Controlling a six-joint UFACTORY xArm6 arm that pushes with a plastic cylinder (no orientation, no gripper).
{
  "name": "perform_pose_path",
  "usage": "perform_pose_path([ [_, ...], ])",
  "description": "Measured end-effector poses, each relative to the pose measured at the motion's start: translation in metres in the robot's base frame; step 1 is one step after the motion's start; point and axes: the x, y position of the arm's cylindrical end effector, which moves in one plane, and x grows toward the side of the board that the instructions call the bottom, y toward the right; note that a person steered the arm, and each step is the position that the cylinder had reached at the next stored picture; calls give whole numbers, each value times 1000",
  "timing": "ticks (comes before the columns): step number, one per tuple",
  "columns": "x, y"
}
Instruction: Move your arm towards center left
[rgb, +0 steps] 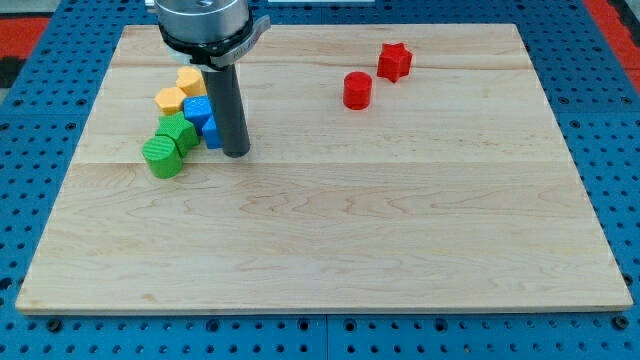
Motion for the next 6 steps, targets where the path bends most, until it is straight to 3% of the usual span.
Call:
perform_pose_path([
  [1,19,13],
  [3,120,-16],
  [5,124,-200],
  [6,111,-202],
])
